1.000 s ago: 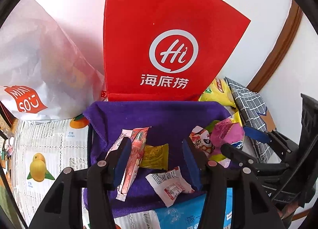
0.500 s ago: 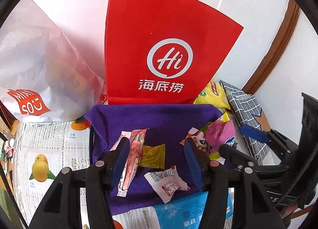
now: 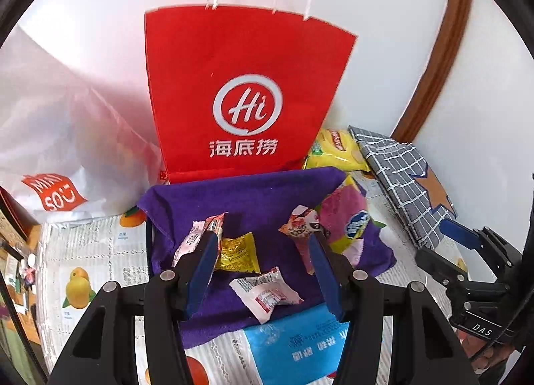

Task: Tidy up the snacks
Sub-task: 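Open the right gripper to release the triangular bag and pull both grippers back, then grasp the red-and-gold candy packet with the right gripper while the left grasps the blue cookie bag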

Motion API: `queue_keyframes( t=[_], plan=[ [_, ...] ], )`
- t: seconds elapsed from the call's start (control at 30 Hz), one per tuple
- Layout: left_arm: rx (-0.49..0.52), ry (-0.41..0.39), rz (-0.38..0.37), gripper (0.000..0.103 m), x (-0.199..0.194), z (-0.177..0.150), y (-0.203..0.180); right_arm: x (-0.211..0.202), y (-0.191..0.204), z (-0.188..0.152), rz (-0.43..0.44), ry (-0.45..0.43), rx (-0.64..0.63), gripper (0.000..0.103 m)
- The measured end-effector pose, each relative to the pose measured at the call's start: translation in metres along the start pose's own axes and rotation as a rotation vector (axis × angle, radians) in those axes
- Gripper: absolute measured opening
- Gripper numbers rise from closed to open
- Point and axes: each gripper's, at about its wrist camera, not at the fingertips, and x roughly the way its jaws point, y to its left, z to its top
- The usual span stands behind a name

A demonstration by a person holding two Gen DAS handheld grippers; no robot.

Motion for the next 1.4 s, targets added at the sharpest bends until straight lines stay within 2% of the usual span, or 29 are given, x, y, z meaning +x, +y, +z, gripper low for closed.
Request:
queue_keyframes(
  t=[0.17, 0.37, 0.47, 0.53, 0.63, 0.77, 0.97, 1.4],
  plan=[
    [0.000, -0.024, 0.016, 0.055, -0.021, -0.007, -0.010, -0.033, -0.006, -0.017, -0.049, -0.047, 0.002, 0.069],
    [0.019, -0.053, 0.061, 0.055, -0.047, -0.033, -0.026, -0.055, -0.008, -0.039, -0.039, -0.079, 0.040, 0.069],
    [0.022, -0.066, 0.075, 0.056, -0.060, -0.047, -0.034, -0.061, -0.009, -0.049, 0.000, -0.047, 0.082, 0.067],
    [0.021, -0.076, 0.091, 0.058, -0.068, -0.057, -0.038, -0.065, -0.011, -0.055, 0.006, -0.027, 0.107, 0.062],
    [0.015, -0.083, 0.087, 0.063, -0.078, -0.072, -0.044, -0.072, -0.009, -0.064, 0.008, -0.010, 0.117, 0.060],
    [0.013, -0.064, 0.071, 0.067, -0.084, -0.094, -0.050, -0.080, -0.003, -0.080, 0.019, -0.011, 0.115, 0.060],
    [0.002, -0.022, 0.080, 0.068, -0.086, -0.129, -0.050, -0.081, 0.008, -0.103, 0.038, 0.004, 0.107, 0.060],
    [-0.074, 0.093, 0.098, 0.068, -0.063, -0.188, -0.026, -0.048, 0.031, -0.148, 0.066, 0.102, 0.108, 0.057]
  ],
)
